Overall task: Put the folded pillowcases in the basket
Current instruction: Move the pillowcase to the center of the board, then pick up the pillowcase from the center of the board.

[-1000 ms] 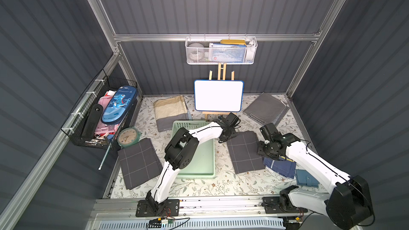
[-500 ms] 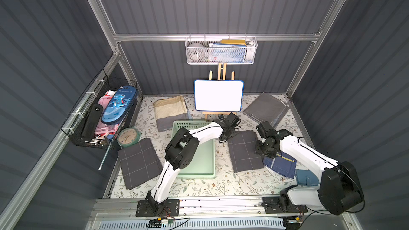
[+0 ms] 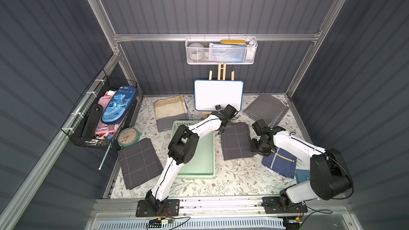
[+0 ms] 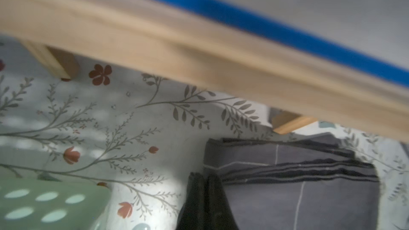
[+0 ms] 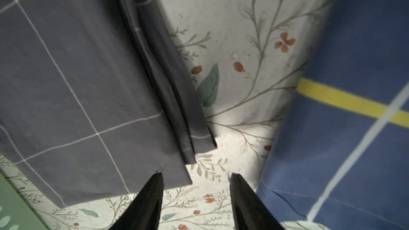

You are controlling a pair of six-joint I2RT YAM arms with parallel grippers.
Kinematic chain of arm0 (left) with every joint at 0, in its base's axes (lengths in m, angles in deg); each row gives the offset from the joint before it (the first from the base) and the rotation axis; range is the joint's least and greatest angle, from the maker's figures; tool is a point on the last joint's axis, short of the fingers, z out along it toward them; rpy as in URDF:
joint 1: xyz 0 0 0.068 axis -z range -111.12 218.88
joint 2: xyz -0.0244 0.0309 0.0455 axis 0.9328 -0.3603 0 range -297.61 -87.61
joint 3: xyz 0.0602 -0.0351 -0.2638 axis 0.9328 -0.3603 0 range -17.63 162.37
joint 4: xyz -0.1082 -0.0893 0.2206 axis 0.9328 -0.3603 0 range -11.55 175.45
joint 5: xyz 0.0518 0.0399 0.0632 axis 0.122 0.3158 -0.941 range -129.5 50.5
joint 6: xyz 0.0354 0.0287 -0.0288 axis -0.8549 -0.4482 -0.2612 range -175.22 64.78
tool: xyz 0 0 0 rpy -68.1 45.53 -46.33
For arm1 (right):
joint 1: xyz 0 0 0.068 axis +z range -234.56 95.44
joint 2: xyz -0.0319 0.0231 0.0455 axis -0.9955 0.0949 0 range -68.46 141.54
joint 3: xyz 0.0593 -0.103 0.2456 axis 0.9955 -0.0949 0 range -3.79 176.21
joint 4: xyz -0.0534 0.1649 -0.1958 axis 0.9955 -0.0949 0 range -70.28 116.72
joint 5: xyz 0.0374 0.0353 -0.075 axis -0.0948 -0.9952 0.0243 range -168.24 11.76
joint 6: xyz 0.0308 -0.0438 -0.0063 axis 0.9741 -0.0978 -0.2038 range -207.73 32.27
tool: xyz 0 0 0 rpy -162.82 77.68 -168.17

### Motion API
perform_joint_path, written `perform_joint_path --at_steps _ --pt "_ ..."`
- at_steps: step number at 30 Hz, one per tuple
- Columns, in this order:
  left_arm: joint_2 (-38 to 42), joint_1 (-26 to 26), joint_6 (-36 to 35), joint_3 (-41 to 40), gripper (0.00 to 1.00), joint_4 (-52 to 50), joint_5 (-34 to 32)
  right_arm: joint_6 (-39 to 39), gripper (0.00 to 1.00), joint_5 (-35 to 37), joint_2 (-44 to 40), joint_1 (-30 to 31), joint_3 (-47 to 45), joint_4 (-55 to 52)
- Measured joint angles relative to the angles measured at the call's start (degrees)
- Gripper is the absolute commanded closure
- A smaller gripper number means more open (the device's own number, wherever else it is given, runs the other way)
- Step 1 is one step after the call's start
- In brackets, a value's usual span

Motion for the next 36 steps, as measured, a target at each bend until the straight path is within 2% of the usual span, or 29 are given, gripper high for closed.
perform_joint_path --at_steps 8,12,14,22,27,31,36 --pt "-0.7 0.1 -0.7 -0.4 1.0 0.0 -0.4 -1.9 0.45 1.1 8.8 -0.1 4.0 0.0" --pt "-0.7 0.1 -1.3 -0.2 1.0 0.0 -0.4 -2.2 0.45 2.1 9.2 -0.1 3.1 0.2" --pt "-0.9 0.1 -1.5 0.2 1.0 0.0 -0.4 -2.4 0.49 1.8 9.2 -0.3 2.7 0.8" --pt "-1.4 0.1 -2.0 1.8 1.0 0.0 -0.3 -3.7 0.99 -5.1 9.2 -0.8 2.2 3.8" --pt "-1.4 0.2 -2.0 1.9 1.0 0.0 -0.3 -3.5 1.0 -6.6 5.6 -0.9 0.7 3.7" --pt "-0.1 0.5 -2.4 1.8 1.0 0.3 0.7 -3.0 1.0 -7.1 -1.1 -0.9 0.1 2.4" --pt "7.5 1.4 -4.5 0.2 1.0 2.9 3.0 -2.7 1.0 -7.2 -10.9 -0.9 0.6 -1.0"
